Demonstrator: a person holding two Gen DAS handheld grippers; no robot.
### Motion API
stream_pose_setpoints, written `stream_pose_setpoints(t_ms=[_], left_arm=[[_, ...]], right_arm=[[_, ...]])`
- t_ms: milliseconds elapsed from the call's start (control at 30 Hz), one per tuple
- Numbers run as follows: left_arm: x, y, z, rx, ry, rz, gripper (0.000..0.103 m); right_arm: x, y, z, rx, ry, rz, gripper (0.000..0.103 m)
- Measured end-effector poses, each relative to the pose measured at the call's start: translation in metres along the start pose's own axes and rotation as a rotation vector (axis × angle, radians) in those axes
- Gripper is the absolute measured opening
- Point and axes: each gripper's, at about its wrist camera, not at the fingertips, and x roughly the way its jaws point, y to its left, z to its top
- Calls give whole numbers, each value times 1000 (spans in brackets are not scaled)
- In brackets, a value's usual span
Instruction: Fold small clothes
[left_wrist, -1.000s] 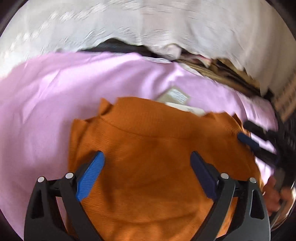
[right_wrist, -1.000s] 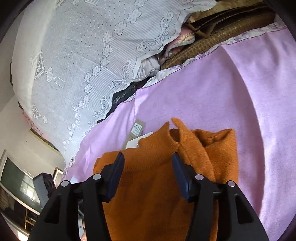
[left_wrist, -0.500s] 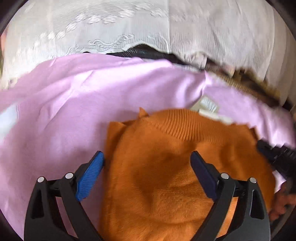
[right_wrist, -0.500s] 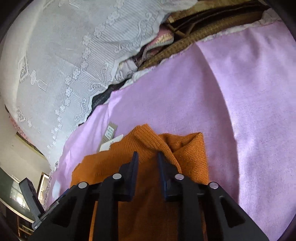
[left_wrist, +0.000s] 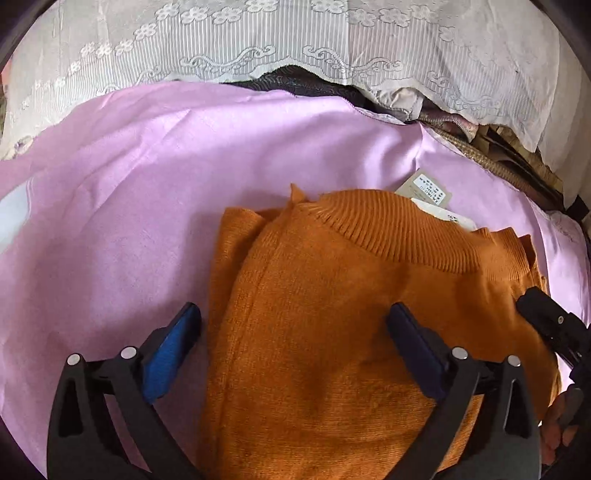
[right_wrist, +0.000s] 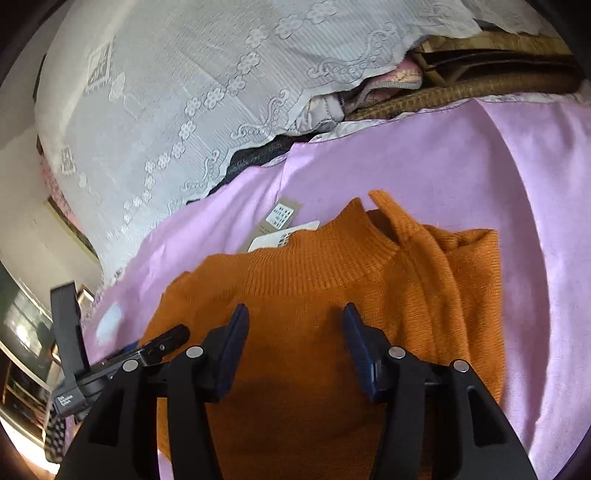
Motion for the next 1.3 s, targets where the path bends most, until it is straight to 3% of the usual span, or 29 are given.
stream_pose_setpoints(t_ms=[100,333,600,800,1033,1167,1300], left_arm=[[-2,3,-2,-7,-5,2,99],[-28,2,-13,2,-73,88,99],[-44,-3,-25,22,-100,96,99],[-46,-7,-34,32,-75,90,99],[-38,-3,-42,24,3,80,99],[-39,5,-46,4,15,61,99],[-49,19,-51,-49,-13,95,99]], right_arm=[[-3,-3,-2,20,-21,1,53],[-32,-10,-11,46,-117,-80,53],[-53,18,-29,-110,-162,-145,57],[-60,30,-41,-177,-132,-159,64],[-52,16,-46,-122,-32,-159,73],[-52,9,-48,-97,-10,-157,73],[-63,1,-51,-63,-38,-155,67]])
